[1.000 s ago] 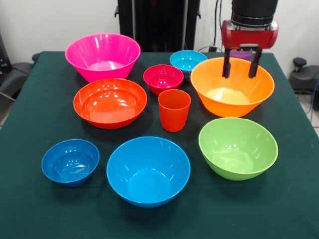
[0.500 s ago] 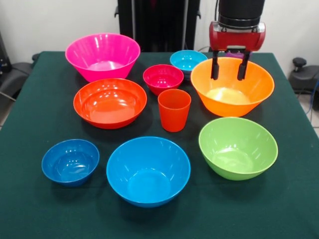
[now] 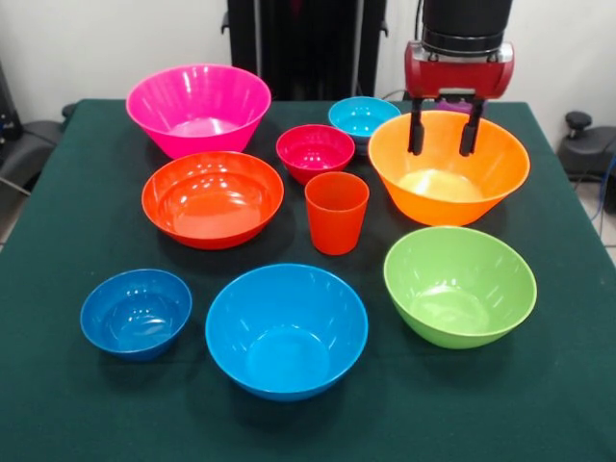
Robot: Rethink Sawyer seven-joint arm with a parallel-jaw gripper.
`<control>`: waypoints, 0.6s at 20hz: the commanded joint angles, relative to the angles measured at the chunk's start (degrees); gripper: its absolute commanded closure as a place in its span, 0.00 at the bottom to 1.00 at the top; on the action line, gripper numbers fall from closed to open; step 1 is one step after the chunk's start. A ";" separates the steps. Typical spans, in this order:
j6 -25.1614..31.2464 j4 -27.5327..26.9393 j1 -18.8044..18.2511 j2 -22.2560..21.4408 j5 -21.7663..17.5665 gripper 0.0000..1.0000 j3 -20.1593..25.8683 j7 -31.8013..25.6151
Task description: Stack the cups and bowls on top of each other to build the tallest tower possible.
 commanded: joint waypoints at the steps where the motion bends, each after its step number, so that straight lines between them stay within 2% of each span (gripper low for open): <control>1: 5.89 -2.32 -4.64 -0.56 -0.98 0.00 7.03 0.11; 6: 4.90 -1.66 -7.68 0.08 -2.23 0.00 9.06 -1.51; 12: 3.05 -0.97 -8.24 0.70 -4.01 0.00 9.06 -0.71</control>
